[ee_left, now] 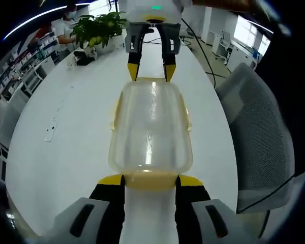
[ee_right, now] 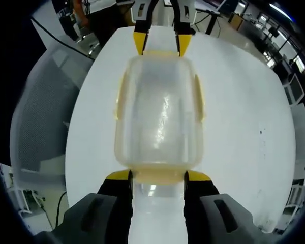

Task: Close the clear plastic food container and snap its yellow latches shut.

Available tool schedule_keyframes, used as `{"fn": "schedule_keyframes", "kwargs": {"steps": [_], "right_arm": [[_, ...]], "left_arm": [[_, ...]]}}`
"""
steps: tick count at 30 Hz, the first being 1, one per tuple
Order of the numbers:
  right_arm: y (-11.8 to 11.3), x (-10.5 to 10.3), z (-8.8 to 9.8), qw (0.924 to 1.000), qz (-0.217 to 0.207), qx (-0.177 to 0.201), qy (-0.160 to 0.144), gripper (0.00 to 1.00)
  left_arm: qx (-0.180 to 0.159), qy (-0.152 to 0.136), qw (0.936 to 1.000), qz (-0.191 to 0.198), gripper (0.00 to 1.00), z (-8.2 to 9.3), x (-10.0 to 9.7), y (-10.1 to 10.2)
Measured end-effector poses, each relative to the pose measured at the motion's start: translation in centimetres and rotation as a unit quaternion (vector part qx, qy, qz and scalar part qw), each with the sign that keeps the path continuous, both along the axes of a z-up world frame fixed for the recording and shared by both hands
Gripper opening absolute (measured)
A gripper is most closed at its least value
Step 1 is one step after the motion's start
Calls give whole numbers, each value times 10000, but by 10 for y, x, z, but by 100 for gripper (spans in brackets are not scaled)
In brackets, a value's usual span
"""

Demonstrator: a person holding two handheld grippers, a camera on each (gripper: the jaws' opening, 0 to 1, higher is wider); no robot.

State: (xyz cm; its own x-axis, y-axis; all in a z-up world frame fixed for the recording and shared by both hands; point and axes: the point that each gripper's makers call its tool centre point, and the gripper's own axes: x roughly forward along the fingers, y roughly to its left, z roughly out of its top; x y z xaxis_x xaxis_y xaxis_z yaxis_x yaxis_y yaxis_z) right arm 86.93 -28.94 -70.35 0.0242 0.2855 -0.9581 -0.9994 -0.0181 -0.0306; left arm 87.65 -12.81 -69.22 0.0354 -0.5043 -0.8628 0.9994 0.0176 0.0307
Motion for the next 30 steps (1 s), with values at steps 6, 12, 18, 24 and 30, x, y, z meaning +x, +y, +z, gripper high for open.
{"fn": "schedule_keyframes", "kwargs": {"steps": [6,12,18,24,30], "right_arm": [[-12,2,-3,10000,-32,-32,12,35],[-26,3,-5,9999,-63,-86,33,36],[-39,4,-10,9998,-105,-134,61,36],[-49,6,-12,9998,-122,-177,60,36],[-59,6,-16,9996,-116,-262,86,36]], "left_arm": [[-2,13,10000,-23,32,-2,3,-13],[-14,18,10000,-55,32,-6,6,-24],[-69,25,9999,-95,32,-8,8,-38],[-87,45,9999,-107,32,-12,10,-48],[-103,67,9999,-120,32,-14,10,-59]]}}
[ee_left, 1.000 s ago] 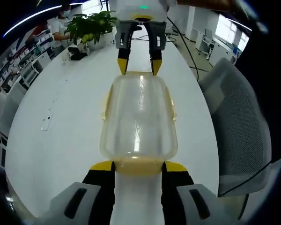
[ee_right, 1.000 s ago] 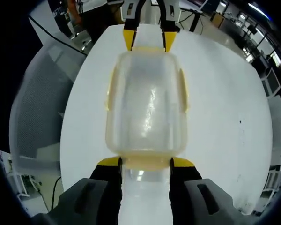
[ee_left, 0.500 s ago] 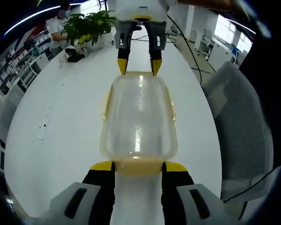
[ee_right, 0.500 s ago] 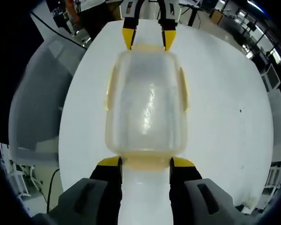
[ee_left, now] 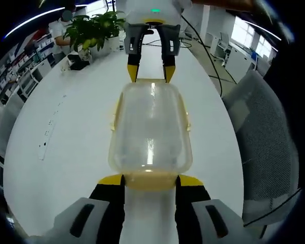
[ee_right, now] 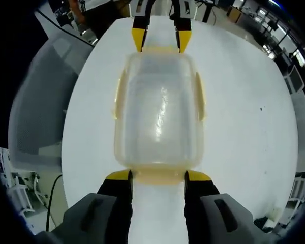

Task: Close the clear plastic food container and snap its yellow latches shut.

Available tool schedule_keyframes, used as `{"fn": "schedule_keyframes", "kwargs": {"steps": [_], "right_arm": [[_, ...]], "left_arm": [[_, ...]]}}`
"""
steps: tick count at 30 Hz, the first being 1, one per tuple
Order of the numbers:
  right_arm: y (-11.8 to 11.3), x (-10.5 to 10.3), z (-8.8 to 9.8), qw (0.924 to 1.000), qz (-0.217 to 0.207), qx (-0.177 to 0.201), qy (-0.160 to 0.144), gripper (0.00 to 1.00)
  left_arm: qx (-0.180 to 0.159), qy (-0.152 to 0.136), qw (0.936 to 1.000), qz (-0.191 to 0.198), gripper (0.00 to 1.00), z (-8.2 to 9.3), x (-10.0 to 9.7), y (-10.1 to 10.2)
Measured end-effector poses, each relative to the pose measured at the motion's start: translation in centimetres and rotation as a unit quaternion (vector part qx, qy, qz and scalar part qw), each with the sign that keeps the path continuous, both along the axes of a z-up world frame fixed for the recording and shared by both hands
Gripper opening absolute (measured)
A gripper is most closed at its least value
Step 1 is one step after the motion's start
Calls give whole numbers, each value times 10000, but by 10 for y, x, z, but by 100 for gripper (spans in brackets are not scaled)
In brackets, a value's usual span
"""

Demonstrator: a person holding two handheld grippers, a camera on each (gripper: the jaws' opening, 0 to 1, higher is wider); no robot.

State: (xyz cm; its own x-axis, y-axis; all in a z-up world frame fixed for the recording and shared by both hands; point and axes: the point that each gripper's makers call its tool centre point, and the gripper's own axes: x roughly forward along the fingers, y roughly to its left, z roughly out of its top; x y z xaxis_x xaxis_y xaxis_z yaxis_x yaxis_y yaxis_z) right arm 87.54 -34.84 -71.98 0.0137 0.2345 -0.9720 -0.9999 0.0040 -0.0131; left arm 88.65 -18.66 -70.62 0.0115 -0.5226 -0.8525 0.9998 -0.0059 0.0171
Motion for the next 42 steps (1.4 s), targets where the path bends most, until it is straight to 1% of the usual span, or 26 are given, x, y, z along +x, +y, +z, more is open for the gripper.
{"fn": "schedule_keyframes", "kwargs": {"steps": [7,16,30,37,42], "right_arm": [[-9,2,-4,10000,-4,-77,13,36],[-16,4,-10,9998,39,-187,29,36],[-23,8,-13,9997,41,-229,8,37],[-25,8,-16,9995,66,-299,-52,37],[-26,8,-16,9995,-6,-293,-73,37]], "left_arm": [[17,0,10000,-9,32,-4,2,-9],[75,12,10000,5,32,-10,4,-16],[223,-25,9997,-22,33,-20,5,-21],[244,-79,9997,3,33,-20,4,-22],[277,-109,9996,-13,34,-21,5,-21]]}}
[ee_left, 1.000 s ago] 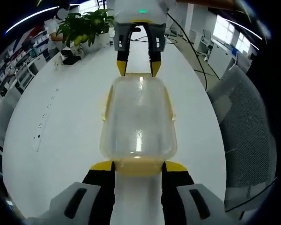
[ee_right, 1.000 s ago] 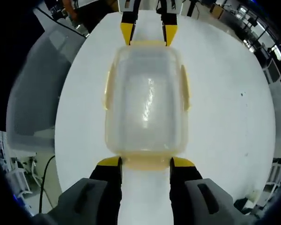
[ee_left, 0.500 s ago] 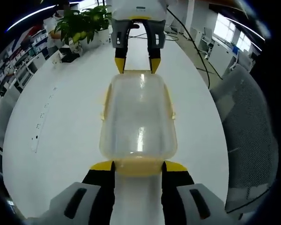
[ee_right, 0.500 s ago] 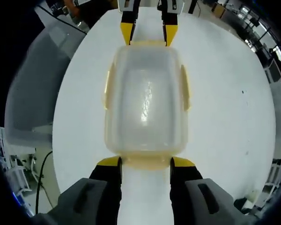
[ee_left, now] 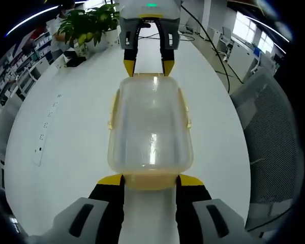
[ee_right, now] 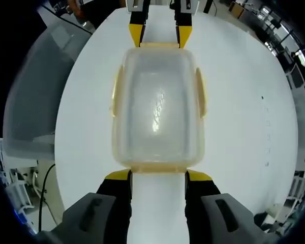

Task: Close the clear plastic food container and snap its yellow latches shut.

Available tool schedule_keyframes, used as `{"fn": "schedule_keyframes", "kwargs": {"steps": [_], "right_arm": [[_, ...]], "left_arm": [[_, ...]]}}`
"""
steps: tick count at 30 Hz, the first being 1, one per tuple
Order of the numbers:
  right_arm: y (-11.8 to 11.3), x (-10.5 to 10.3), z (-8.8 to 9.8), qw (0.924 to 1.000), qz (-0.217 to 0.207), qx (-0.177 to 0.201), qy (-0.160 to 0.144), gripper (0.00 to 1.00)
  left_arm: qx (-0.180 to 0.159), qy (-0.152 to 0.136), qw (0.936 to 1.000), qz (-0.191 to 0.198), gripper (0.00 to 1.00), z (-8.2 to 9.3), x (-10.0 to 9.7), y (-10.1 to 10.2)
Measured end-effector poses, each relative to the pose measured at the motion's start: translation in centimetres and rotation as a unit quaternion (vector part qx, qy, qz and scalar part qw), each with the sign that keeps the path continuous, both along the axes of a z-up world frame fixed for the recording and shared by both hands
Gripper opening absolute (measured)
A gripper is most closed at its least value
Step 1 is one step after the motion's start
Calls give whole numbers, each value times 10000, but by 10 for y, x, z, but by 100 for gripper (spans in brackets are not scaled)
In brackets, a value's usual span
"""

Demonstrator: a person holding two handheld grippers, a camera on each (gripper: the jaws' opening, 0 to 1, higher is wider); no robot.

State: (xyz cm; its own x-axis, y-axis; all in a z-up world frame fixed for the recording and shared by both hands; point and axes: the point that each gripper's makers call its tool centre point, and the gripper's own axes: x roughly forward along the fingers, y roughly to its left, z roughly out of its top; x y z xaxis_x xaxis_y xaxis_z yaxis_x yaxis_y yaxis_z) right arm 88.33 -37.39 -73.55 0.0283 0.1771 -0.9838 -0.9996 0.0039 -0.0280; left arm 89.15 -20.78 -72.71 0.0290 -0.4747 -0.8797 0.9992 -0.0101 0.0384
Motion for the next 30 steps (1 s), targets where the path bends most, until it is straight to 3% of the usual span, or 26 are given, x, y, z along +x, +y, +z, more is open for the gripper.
{"fn": "schedule_keyframes", "kwargs": {"steps": [15,22,30], "right_arm": [[-10,-1,8,9995,-257,80,-173,40],[-11,-1,19,9964,-749,318,-231,38],[-6,-5,29,9865,-1451,733,-210,36]], "left_arm": [[14,-79,9999,78,37,11,2,1],[-92,-79,9992,391,38,22,4,1],[-287,24,9951,951,39,33,2,2]]}}
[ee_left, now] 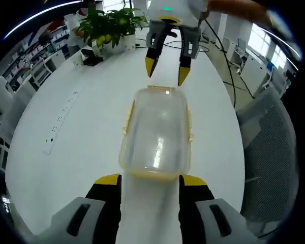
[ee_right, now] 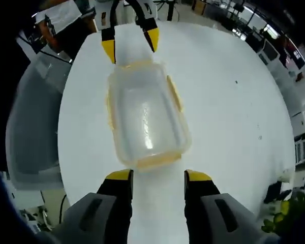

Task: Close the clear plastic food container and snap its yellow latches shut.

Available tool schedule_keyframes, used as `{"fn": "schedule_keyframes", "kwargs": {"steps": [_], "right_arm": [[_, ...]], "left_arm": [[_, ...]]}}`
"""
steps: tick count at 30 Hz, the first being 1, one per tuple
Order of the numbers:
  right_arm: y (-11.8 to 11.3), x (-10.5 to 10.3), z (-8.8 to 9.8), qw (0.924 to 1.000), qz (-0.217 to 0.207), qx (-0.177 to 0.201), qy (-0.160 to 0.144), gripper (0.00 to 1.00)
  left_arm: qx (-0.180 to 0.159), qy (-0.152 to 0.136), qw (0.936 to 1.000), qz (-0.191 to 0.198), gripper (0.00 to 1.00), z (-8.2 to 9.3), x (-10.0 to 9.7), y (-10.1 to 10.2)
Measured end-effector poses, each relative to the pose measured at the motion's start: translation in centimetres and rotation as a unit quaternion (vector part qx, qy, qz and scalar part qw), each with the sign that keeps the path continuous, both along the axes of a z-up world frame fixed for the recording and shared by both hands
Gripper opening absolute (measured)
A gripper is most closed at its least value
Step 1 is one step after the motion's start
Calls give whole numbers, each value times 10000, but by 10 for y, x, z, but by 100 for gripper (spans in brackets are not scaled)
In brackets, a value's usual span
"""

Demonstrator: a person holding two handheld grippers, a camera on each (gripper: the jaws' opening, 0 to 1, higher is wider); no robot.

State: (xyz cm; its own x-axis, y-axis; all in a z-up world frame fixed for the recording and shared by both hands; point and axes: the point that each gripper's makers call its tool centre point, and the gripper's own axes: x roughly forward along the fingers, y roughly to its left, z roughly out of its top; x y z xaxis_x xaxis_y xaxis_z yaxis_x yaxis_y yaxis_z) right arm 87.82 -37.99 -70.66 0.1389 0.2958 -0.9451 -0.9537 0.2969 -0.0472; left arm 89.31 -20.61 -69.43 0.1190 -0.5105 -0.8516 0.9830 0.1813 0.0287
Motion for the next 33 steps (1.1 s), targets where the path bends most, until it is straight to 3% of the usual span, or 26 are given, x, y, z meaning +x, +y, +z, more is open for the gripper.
{"fn": "schedule_keyframes", "kwargs": {"steps": [12,22,26,29,33], "right_arm": [[0,0,7,9950,-882,415,-198,34],[8,1,5,9819,-1633,936,-202,33],[9,0,3,9756,-1900,1086,-171,33],[9,0,0,9733,-1995,1121,-188,33],[10,0,-2,9645,-2285,1308,-203,33]], "left_arm": [[-335,56,9944,1004,38,2,2,3],[-619,223,9820,1772,35,-5,-1,4],[-781,404,9709,2226,35,-7,-2,4],[-831,453,9670,2365,35,-9,-4,3],[-814,438,9630,2532,35,-13,-5,5]]}}
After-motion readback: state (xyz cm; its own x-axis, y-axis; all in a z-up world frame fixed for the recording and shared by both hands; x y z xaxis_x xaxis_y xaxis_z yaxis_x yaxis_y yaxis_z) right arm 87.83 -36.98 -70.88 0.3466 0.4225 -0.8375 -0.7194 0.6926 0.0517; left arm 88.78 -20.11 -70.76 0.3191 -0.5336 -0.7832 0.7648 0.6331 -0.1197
